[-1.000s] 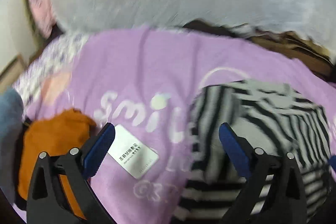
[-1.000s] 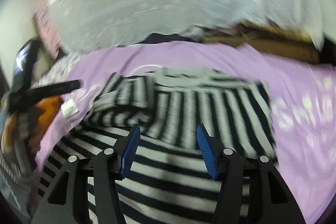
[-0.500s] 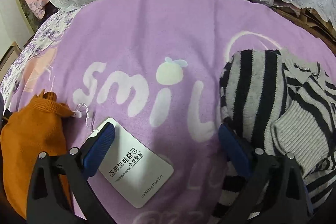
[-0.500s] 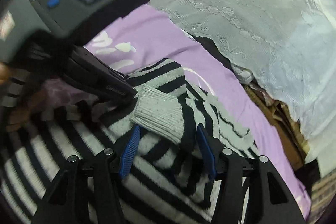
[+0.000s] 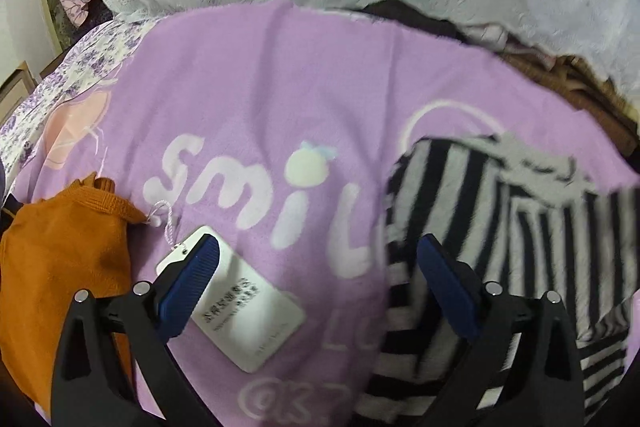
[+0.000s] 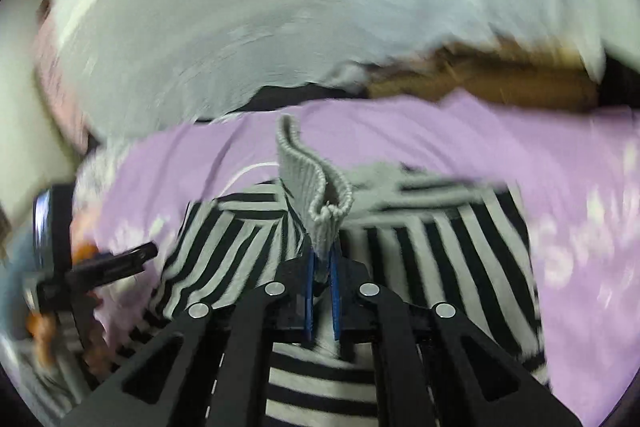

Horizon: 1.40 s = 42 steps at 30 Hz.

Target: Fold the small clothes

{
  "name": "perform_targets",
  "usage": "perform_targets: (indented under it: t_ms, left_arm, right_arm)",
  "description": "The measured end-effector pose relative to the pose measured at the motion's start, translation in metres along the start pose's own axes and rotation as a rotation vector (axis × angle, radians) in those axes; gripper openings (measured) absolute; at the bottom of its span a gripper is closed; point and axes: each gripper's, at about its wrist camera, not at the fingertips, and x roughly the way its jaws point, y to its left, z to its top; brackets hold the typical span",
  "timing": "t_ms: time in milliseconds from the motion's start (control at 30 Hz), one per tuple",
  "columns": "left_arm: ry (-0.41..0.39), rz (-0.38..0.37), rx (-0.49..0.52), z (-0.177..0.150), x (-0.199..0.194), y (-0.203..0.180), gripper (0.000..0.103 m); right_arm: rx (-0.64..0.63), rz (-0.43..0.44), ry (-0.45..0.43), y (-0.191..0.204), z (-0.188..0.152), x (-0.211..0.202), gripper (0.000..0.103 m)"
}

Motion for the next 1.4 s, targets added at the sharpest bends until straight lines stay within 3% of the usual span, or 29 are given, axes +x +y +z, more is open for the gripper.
perform_targets:
  t_ms: [100,233,400,567,667,767,833,867,933,1067,1167,1267,1300,1333,1400]
  left_arm:
    - [0.001,-0.005,0.033,-0.002,-0.002,-0.014,0.097]
    - [0.072,0.078,0.153,-0.021,0.027,-0.041,0.099]
    - [0.05,0.095,0.159,-0.024,0.019,-0.044,0.099]
    - [0.011,0.036,0.104,-0.007,-0.003,-0.046,0.099]
    - [0.037,0.06,0.144,-0.004,0.008,-0.063,0.099]
    - [0.114,0.08,0.176,-0.02,0.043,-0.075,0.099]
    - [0.088,0.057,0.14,-0.022,0.04,-0.069,0.099]
    - [0.101,0.043,0.138,-0.019,0.038,-0.066,0.099]
    - [0.088,0.034,0.118,-0.015,0.03,-0.06,0.099]
    - [0.007,-0.055,0.06,0.002,0.004,-0.057,0.099]
    - [-0.001,-0.06,0.13,0.013,0.005,-0.08,0.099]
    - [0.065,0.001,0.211,0.019,0.039,-0.099,0.099]
    - [0.11,0.048,0.214,0.017,0.056,-0.099,0.099]
    - [0.141,0.05,0.193,0.015,0.07,-0.094,0.099]
    - [0.155,-0.051,0.07,0.017,0.075,-0.071,0.099]
  right_arm:
    - [0.114,0.031,0.049,-0.034,-0.012,0.008,0.007]
    - [0.176,0.036,0.096,-0.052,-0.028,0.022,0.007]
    - [0.27,0.076,0.114,-0.07,-0.039,0.027,0.008]
    - [0.265,0.09,0.053,-0.067,-0.031,0.014,0.008]
    - [0.26,0.052,0.092,-0.071,-0.034,0.024,0.008]
    - [0.277,0.015,0.138,-0.082,-0.044,0.034,0.011]
    - [0.29,0.005,0.129,-0.086,-0.043,0.029,0.017]
    - [0.287,-0.036,0.104,-0.087,-0.04,0.023,0.023]
    - [0.287,-0.112,0.043,-0.089,-0.036,0.008,0.025]
    - [0.229,-0.093,-0.045,-0.077,-0.013,-0.011,0.021]
    - [0.152,-0.068,-0.025,-0.057,0.005,0.008,0.018]
    - [0.109,-0.084,0.037,-0.048,0.01,0.045,0.015]
    - [0.113,-0.105,0.081,-0.051,0.005,0.062,0.014]
    - [0.122,-0.134,0.127,-0.058,-0.001,0.078,0.011]
    - [0.168,-0.099,0.135,-0.074,-0.013,0.088,0.004]
